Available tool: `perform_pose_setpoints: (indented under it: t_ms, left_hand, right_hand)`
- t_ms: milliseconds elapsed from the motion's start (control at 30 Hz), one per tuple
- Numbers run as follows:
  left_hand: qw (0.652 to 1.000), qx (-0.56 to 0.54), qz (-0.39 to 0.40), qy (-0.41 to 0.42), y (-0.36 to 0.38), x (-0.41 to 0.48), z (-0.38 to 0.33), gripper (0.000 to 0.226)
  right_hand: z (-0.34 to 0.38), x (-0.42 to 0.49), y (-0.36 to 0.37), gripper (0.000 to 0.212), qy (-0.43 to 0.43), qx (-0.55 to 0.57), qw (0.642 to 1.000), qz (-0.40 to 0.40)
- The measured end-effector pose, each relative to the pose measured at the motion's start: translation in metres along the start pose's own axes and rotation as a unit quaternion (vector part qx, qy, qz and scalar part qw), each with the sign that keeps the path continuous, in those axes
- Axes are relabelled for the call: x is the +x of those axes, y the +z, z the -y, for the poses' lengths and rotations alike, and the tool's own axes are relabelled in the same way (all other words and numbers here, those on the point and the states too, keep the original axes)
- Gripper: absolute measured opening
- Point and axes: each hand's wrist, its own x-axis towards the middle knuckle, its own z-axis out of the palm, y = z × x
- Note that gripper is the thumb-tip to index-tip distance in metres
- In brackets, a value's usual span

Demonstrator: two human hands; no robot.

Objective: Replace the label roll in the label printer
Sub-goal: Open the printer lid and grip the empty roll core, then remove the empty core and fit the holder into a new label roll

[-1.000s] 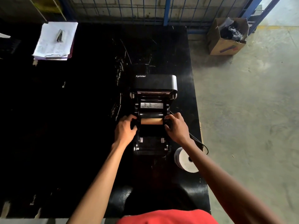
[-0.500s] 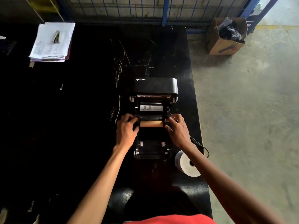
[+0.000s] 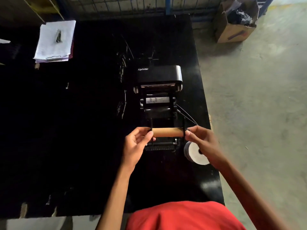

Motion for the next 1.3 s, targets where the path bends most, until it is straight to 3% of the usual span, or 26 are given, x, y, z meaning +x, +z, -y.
perform_pose_setpoints:
  t_ms: [133, 267, 467, 567, 700, 867, 1133, 1200, 1300]
  left_hand:
    - [1.0, -0.005, 0.002, -0.03, 0.005, -0.043, 0.021, 0.023]
    - [0.999, -0.019, 0.019, -0.035, 0.005, -0.076, 0.033, 0.037]
    - [0.998, -0.043, 0.04, -0.039, 0.005, -0.107, 0.048, 0.044]
    - [0.998, 0.068, 0.014, -0.005, -0.012, -0.113, 0.066, 0.037]
    - [0.94, 0.335, -0.051, 0.043, -0.019, -0.108, 0.113, 0.041]
    - [0.898, 0.439, -0.005, -0.014, -0.002, -0.092, 0.159, 0.052]
    - [0.891, 0.452, -0.038, 0.0, 0.016, -0.094, 0.162, 0.056]
    - [0.914, 0.402, -0.048, 0.029, 0.019, -0.099, 0.143, 0.049]
    - [0.976, 0.217, -0.005, 0.013, 0.017, -0.111, 0.095, 0.045]
  right_hand:
    - [-0.026, -0.051, 0.01, 0.006, 0.026, 0.101, 0.994, -0.033]
    - [-0.047, -0.087, 0.007, 0.021, 0.074, 0.168, 0.982, -0.03]
    - [-0.059, -0.116, -0.006, 0.013, 0.05, 0.193, 0.98, -0.023]
    - [-0.064, -0.125, -0.018, 0.021, 0.047, 0.191, 0.98, -0.035]
    - [-0.069, -0.138, -0.032, 0.028, 0.051, 0.215, 0.973, -0.058]
    - [-0.073, -0.147, -0.038, 0.031, 0.06, 0.229, 0.969, -0.066]
    - [-0.075, -0.153, -0.032, 0.031, 0.064, 0.231, 0.967, -0.084]
    - [-0.075, -0.153, -0.03, 0.022, 0.064, 0.228, 0.968, -0.086]
    - [-0.075, -0.153, -0.027, 0.018, 0.058, 0.209, 0.973, -0.08]
